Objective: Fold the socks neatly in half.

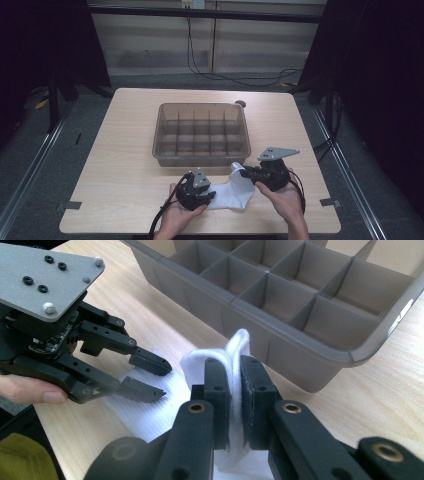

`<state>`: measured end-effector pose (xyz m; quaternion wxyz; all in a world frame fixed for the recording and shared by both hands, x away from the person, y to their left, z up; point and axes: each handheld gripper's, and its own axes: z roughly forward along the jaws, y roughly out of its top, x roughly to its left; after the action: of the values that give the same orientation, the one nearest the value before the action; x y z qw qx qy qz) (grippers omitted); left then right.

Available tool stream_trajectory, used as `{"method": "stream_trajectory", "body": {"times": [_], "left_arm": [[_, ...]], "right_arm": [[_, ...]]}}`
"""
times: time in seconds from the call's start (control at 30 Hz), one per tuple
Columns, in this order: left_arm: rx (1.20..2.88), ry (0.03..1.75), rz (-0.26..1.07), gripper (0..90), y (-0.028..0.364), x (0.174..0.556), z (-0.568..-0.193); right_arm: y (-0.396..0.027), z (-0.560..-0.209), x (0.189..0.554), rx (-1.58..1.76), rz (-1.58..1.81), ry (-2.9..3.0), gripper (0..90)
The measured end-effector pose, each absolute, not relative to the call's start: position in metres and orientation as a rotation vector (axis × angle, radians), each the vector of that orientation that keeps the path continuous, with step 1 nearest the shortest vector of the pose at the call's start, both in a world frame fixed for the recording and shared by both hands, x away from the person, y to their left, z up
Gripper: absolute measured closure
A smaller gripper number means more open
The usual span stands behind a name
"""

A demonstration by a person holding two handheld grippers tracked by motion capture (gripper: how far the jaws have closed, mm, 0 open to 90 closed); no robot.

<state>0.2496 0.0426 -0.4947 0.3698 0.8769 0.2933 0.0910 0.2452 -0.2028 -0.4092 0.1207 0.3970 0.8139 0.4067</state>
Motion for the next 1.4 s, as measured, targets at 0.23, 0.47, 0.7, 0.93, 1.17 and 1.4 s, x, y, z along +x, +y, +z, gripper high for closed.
{"method": "stream_trajectory", "body": {"times": [0.23,0.47,0.7,0.93,1.17,1.4], "left_arm": [[2.244,0.701,0.093,57.5,0.037,0.247,-0.491],[2.158,0.716,0.061,60.8,0.078,0.253,-0.473],[2.249,0.670,-0.006,57.4,0.083,0.254,-0.486],[2.297,0.619,0.064,57.8,0.062,0.243,-0.494],[2.294,0.616,0.094,61.7,0.039,0.240,-0.495],[2.277,0.619,0.094,62.3,0.033,0.240,-0.496]], "right_arm": [[-0.200,-0.414,0.248,1.169,1.183,2.386,84.0],[-0.203,-0.417,0.252,1.190,1.177,2.381,83.9],[-0.204,-0.418,0.253,1.202,1.174,2.379,83.9],[-0.206,-0.416,0.257,1.206,1.157,2.376,83.9],[-0.202,-0.412,0.249,1.180,1.138,2.392,83.8],[-0.180,-0.430,0.237,1.157,1.092,2.482,83.6]]}}
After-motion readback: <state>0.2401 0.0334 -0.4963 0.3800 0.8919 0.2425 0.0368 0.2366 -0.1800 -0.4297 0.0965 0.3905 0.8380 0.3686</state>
